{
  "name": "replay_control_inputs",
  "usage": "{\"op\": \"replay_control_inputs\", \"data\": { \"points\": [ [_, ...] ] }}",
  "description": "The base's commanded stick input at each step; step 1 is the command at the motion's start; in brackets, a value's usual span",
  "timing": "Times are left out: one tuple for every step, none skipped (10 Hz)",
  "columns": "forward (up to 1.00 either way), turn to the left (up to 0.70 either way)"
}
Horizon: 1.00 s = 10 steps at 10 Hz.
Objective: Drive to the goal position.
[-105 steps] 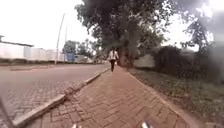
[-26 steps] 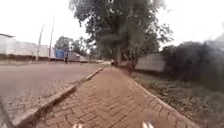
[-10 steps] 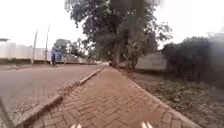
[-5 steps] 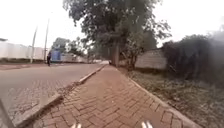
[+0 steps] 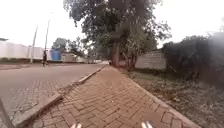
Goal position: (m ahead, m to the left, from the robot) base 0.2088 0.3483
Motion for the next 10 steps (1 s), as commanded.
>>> {"op": "replay_control_inputs", "data": {
  "points": [
    [0.5,0.0],
    [0.5,0.0],
    [0.5,0.0],
    [0.5,0.0],
    [0.5,0.0],
    [0.5,0.0],
    [0.5,0.0],
    [0.5,0.0],
    [0.5,0.0],
    [0.5,0.0]
  ]
}}
